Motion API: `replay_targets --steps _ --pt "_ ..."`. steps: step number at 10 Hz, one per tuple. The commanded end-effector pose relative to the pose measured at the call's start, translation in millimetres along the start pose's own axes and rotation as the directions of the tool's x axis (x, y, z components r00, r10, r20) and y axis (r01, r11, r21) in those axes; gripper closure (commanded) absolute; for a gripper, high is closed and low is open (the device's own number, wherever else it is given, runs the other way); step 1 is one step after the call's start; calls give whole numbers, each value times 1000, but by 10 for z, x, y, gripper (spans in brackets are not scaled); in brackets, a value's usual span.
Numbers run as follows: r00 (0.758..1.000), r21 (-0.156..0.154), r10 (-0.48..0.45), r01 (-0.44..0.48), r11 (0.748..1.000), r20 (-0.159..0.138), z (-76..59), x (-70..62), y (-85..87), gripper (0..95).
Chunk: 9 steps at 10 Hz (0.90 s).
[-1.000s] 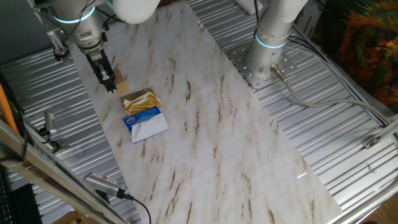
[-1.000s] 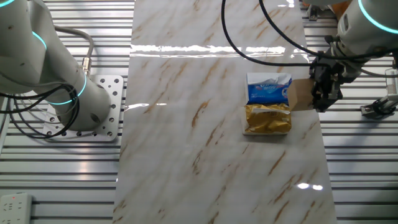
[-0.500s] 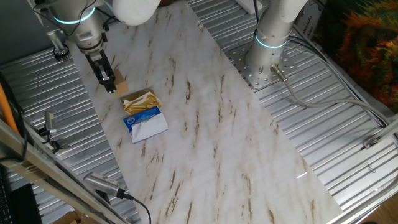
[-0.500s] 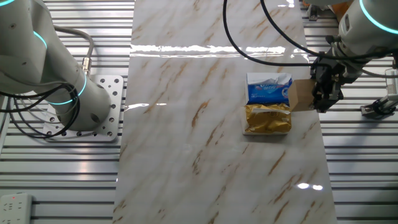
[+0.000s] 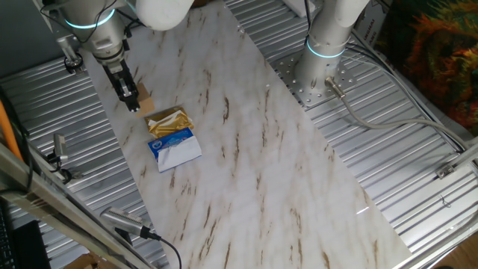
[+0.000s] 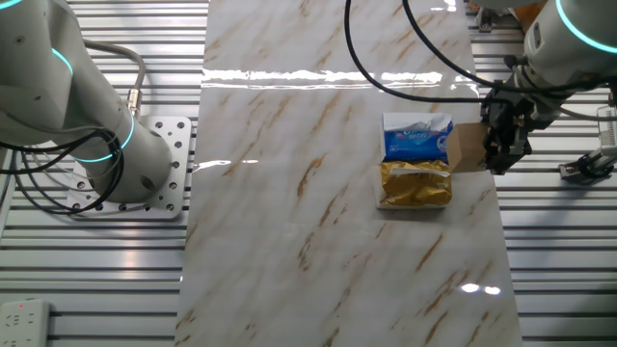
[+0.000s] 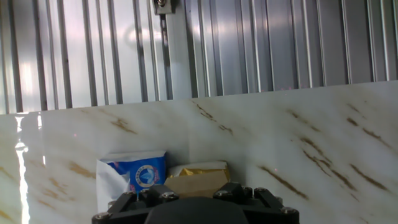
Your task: Pick up the small block on the left and move it to the right
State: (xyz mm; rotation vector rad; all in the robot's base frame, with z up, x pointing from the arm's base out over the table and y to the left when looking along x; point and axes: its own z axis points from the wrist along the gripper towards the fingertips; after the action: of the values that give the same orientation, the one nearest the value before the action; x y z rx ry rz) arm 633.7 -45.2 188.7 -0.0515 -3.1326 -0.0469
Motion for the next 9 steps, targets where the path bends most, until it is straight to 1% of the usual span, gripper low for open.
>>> replay_targets --steps 1,2,3,4,5,6,7,8,9 --pt "997 3 -73 73 997 26 1 -3 1 950" --pt "992 4 -122 122 993 43 1 -3 1 950" --pt "986 6 -159 158 987 50 1 -3 1 950" --pt "975 5 -214 214 977 53 1 -3 1 950" --pt "957 -9 -286 287 958 55 1 -3 1 950" --pt "938 -16 -341 342 939 56 1 -3 1 950" --pt "922 -29 -381 383 923 62 1 -3 1 950" --pt "908 -34 -413 416 909 66 1 -3 1 950" --pt "888 -43 -454 458 888 80 1 -3 1 950"
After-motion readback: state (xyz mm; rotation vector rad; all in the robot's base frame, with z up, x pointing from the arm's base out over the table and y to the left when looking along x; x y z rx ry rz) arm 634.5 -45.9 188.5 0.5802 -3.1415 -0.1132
